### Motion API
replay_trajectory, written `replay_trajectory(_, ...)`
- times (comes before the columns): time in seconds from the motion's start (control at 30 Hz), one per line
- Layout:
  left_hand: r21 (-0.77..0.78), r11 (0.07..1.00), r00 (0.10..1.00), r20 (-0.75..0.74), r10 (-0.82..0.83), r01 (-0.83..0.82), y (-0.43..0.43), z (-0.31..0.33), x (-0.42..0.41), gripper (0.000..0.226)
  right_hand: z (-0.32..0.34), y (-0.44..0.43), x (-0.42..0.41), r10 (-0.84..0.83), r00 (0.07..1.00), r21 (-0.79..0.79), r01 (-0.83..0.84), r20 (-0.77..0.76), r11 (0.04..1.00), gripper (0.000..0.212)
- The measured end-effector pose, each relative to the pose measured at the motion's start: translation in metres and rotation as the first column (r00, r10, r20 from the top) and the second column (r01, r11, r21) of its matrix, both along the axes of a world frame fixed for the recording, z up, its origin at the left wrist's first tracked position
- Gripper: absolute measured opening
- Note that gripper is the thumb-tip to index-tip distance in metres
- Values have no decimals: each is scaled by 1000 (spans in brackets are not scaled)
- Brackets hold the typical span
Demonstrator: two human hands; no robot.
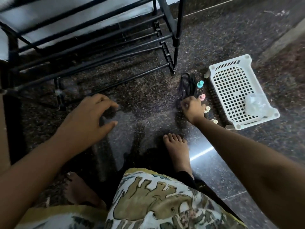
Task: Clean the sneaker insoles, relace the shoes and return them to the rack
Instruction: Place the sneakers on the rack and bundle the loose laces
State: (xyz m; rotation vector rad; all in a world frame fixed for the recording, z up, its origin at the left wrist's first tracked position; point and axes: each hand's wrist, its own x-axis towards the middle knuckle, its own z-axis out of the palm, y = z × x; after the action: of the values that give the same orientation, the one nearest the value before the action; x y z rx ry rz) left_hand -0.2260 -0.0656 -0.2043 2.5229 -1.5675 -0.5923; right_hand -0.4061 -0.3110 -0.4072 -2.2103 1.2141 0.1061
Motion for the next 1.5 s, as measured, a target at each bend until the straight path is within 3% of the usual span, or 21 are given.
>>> replay_trajectory(0.07,-44,999,996,-91,15,-19,-8,18,1,35,27,16,2,-201,953,124,176,228,976,12)
replay_trajectory(0.2,-123,990,976,-215,38,-65,-18,69,-14,31,108,42,33,-352,810,398,162,469,903,20)
replay_trajectory(0.3,-198,973,970,-234,72,-120,-15,97,-36,37,187,62,51,-258,798,415,11,544,910,24)
replay_trajectory(0.4,-288,920,934,-315,170,-264,-9,114,-57,50,270,81,59,-60,819,387,-203,570,899,21)
replay_trajectory(0.53,-363,750,700,-691,181,-552,5,131,-77,50,357,107,58,148,790,347,-419,595,839,12)
replay_trajectory(0.6,-353,676,599,-783,165,-647,14,138,-79,38,384,117,57,160,769,342,-447,619,827,18)
replay_trajectory(0.7,-380,636,599,-784,164,-672,24,142,-74,17,402,133,56,78,728,394,-454,681,799,21)
replay_trajectory(0.87,-505,602,751,-604,265,-619,28,143,-62,11,380,171,52,-195,579,488,-407,792,772,18)
replay_trajectory(0.93,-473,600,711,-659,247,-646,30,139,-56,8,374,183,57,-184,554,465,-423,812,778,21)
replay_trajectory(1.03,-415,609,621,-766,168,-676,36,140,-52,33,383,186,72,-43,541,368,-511,840,777,22)
replay_trajectory(1.2,-438,597,545,-838,-1,-672,38,144,-43,26,392,180,80,201,509,210,-636,837,742,23)
replay_trajectory(1.3,-399,561,453,-890,-46,-725,40,146,-35,25,395,181,80,204,516,220,-644,832,733,29)
replay_trajectory(1.43,-396,591,397,-908,-136,-703,45,148,-32,11,400,176,78,149,485,231,-637,861,736,28)
replay_trajectory(1.5,-371,624,339,-924,-176,-687,45,148,-31,29,403,171,78,98,465,247,-624,880,741,27)
